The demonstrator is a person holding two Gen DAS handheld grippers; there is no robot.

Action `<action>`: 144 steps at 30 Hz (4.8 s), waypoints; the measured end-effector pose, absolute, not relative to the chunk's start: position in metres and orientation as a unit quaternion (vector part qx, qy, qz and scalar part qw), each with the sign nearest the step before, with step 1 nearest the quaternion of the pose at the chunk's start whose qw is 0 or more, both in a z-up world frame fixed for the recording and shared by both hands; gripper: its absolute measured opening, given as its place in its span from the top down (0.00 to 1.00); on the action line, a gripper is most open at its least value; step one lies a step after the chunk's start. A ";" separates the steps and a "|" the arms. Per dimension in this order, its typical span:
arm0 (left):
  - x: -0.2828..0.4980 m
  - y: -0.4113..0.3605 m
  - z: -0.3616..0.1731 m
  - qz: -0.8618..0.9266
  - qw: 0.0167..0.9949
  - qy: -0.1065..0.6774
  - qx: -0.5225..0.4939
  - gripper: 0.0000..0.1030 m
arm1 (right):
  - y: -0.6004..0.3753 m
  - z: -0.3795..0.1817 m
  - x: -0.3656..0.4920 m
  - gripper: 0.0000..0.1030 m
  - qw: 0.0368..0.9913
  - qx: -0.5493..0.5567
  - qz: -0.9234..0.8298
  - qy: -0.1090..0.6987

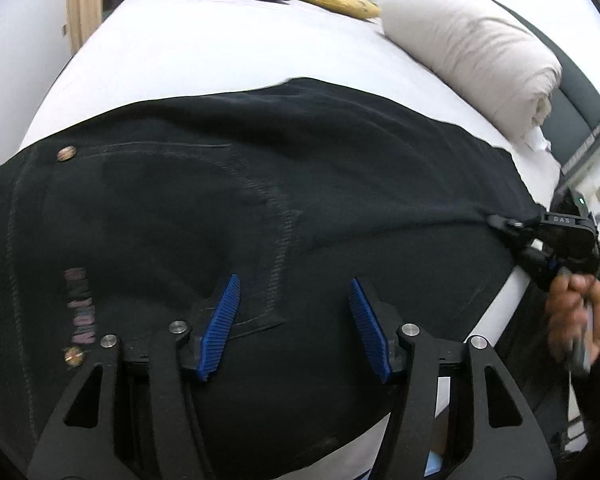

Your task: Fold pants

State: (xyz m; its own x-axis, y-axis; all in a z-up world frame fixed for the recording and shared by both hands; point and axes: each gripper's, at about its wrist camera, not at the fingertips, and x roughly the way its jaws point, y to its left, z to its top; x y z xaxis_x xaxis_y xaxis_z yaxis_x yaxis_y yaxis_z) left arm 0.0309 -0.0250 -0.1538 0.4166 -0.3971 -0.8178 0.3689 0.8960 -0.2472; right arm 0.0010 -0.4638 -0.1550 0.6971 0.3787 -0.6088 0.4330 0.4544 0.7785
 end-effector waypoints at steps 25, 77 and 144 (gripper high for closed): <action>0.107 0.023 -0.136 -0.207 0.847 0.468 -0.143 0.50 | -0.374 -0.155 0.141 0.47 0.736 0.532 0.140 0.395; 0.175 -0.026 -0.154 -0.291 0.796 0.517 -0.122 0.67 | -0.660 -0.139 -0.100 0.34 0.752 0.603 -0.154 0.220; 0.159 -0.084 -0.146 -0.351 0.689 0.587 -0.242 0.86 | -0.207 -0.063 -0.034 0.88 0.887 -0.272 0.030 0.372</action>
State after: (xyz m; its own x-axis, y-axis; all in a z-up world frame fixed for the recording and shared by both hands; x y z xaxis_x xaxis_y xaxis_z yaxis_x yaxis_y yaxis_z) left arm 0.1589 -0.0842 -0.1457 0.0653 -0.7671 -0.6382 0.2001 0.6367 -0.7447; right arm -0.0337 -0.2072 -0.0629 0.7220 -0.1493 -0.6756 -0.2545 0.8507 -0.4599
